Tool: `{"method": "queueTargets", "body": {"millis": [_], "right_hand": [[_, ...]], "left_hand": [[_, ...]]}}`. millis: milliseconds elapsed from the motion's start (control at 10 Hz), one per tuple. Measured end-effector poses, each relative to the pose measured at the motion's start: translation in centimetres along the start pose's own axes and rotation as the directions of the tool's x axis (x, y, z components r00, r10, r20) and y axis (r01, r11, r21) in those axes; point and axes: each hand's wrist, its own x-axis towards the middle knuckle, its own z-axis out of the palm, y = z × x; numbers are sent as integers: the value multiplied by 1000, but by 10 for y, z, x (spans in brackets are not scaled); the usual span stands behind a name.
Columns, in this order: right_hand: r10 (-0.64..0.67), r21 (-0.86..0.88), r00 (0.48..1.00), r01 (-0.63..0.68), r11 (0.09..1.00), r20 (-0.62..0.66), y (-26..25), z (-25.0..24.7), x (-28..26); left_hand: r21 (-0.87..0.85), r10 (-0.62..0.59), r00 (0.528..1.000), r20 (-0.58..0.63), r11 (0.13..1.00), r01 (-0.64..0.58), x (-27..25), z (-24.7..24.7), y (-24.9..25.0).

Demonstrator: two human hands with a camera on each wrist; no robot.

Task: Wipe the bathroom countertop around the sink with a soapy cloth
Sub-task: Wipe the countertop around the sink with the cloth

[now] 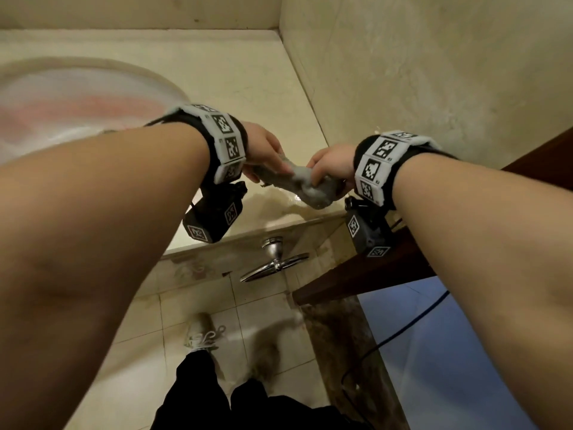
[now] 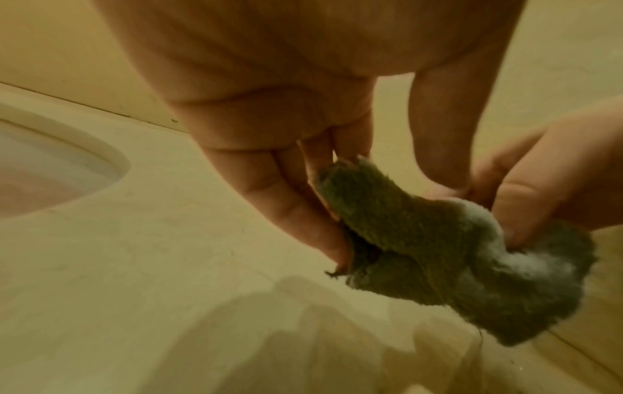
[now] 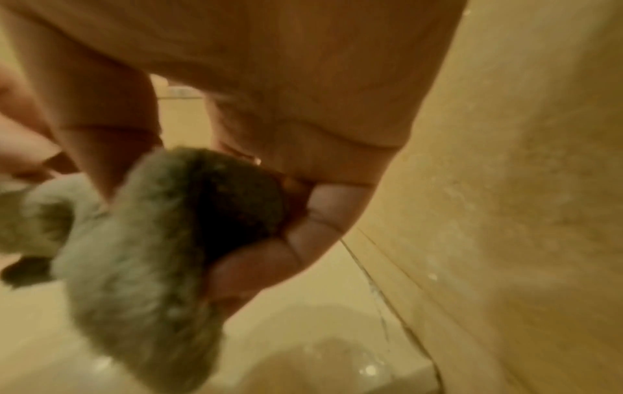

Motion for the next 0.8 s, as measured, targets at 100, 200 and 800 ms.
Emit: {"method": "queueTargets", "body": {"millis": [100,200,800], "right_hand": [[-1,18,997,0,1000,74,3,1,15],[-9,11,998,8,1000,63,-2,4,11],[-307,56,935,321,946,-176,-22,-15,7]], "left_hand": [[64,-20,999,26,998,18,-4,-2,-2],[52,-39,999,10,998,39,-8,2,-5],[-551,-81,981,-174,834,-28,-25,-33,-6]]}}
